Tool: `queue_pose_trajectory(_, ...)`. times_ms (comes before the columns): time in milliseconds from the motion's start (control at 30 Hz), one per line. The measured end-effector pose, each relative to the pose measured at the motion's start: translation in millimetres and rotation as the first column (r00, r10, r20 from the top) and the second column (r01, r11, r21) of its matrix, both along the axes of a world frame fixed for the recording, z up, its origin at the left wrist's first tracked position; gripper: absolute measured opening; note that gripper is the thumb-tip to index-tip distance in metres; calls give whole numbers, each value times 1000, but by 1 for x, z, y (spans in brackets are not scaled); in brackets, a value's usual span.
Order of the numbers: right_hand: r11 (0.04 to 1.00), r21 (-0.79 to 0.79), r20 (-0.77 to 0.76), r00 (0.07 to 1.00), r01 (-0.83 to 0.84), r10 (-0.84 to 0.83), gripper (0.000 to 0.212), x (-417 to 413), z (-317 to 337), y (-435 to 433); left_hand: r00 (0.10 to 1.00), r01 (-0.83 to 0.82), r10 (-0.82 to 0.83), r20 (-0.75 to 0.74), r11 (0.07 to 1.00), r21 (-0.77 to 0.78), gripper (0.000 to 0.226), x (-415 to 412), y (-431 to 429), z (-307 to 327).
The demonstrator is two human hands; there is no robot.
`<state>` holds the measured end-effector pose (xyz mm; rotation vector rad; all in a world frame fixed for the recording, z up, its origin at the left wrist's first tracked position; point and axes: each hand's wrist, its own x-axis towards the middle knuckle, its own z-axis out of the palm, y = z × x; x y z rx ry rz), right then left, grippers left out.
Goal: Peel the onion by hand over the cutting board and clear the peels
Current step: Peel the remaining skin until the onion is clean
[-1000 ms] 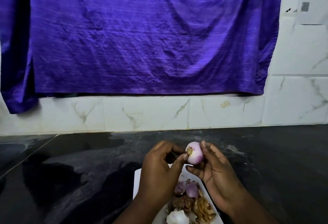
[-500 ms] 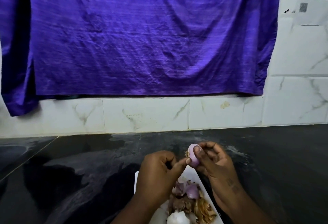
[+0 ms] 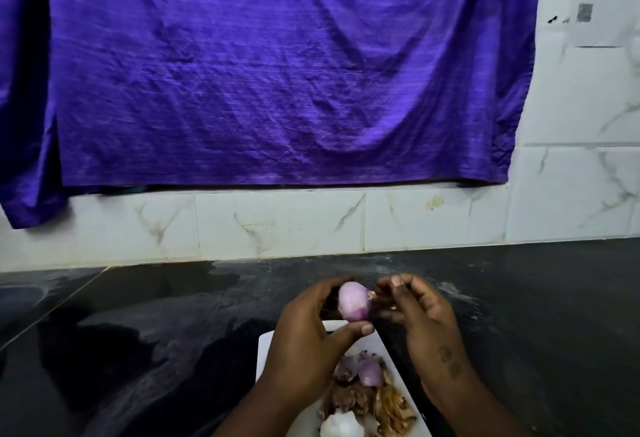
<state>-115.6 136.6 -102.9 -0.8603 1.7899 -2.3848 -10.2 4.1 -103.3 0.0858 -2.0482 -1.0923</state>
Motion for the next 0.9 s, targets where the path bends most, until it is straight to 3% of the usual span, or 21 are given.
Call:
queue_pose_trajectory(67, 993, 65, -113, 990, 93, -86, 19, -4, -2, 3, 1000, -18, 18, 0, 1000, -3, 47, 1, -1, 0)
queue_pose_trajectory(167, 974, 176, -287, 954, 143, -88, 25, -2, -5, 6, 998, -55, 58, 35, 997, -57, 48, 1, -1, 0)
queue_pose_trajectory(267, 929, 281, -491, 868, 241, -76, 26, -1, -8, 9, 988, -126, 140, 70, 978, -166, 53, 3, -2, -2)
queue_pose_trajectory(367, 871, 343, -591, 802, 351, -91, 24, -2, -8, 10, 977, -177, 202, 75, 952, -250, 56, 4, -4, -2)
queue_pose_trajectory(533, 799, 417, -651, 756, 433, -70, 19, -7, -11, 10, 971, -180, 223, 88, 920, -350, 56, 3, -9, -2)
queue_pose_trajectory(767, 776, 411, -671, 735, 477, -96, 12, -8, -8, 12, 977, -120, 179, 116, 910, -396, 44, 2, -7, 0)
queue_pose_trajectory(833, 822, 379, -609, 783, 425, -124, 9, -6, -6, 12, 986, -75, 121, 118, 941, -331, 45, 4, -6, 2)
queue_pose_trajectory(900, 876, 351, -485, 864, 331, -132, 18, -6, -4, 12, 991, -31, 60, 117, 973, -231, 47, 4, -5, 5)
